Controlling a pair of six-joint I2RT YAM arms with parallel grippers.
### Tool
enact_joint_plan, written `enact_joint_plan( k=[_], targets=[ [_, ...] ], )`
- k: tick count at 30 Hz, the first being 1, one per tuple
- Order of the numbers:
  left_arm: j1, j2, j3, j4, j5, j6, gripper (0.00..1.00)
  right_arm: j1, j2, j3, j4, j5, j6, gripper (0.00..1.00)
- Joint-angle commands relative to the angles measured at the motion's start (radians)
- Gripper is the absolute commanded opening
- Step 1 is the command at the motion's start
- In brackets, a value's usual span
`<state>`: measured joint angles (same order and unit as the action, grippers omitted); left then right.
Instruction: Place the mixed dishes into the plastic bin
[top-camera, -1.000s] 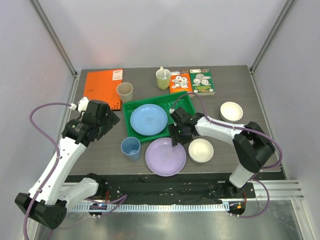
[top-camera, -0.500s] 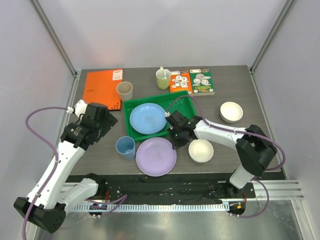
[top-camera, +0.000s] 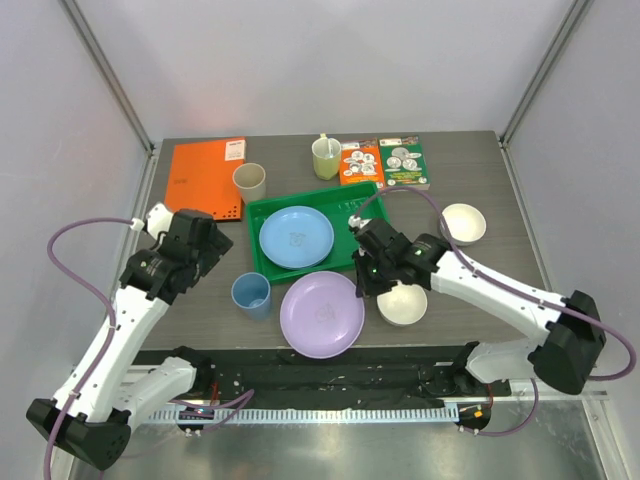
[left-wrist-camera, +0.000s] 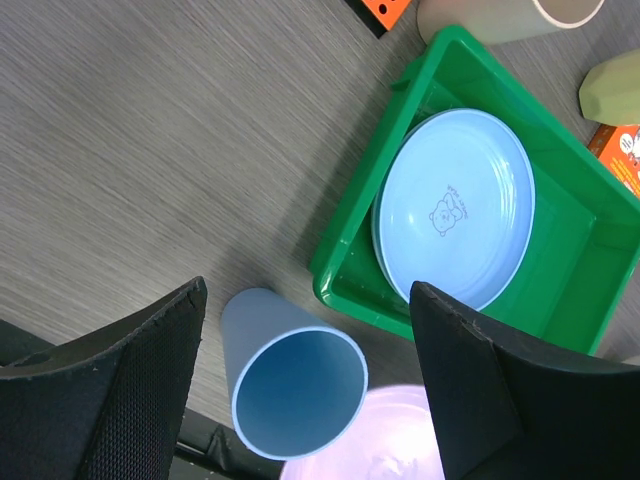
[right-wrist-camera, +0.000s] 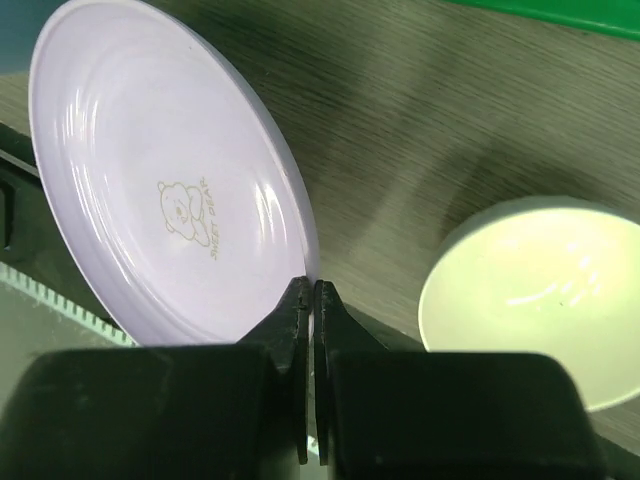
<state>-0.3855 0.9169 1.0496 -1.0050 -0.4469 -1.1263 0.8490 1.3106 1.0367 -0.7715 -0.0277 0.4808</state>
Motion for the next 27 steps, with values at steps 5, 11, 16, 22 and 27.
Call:
enact_joint_plan(
  k=[5, 11, 16, 22, 27],
  targets=[
    [0.004, -0.029, -0.026, 0.009, -0.046, -0.035, 0.82, 0.002, -0.068, 0.203, -0.049, 0.08, -0.014, 0.01],
    [0.004, -0.021, -0.054, 0.031, 0.005, -0.047, 0.82, -0.063, 0.09, 0.382, -0.046, 0.098, -0.079, 0.01],
    [0.004, -0.013, -0.068, 0.062, 0.068, -0.061, 0.82, -0.168, 0.217, 0.474, 0.023, 0.057, -0.1, 0.01],
    [0.004, -0.004, -0.083, 0.069, 0.068, -0.049, 0.82, -0.277, 0.421, 0.583, 0.1, -0.02, -0.088, 0.01],
    [0.004, 0.008, -0.088, 0.074, 0.066, -0.036, 0.82, -0.274, 0.579, 0.687, 0.118, -0.034, -0.024, 0.01]
  ],
)
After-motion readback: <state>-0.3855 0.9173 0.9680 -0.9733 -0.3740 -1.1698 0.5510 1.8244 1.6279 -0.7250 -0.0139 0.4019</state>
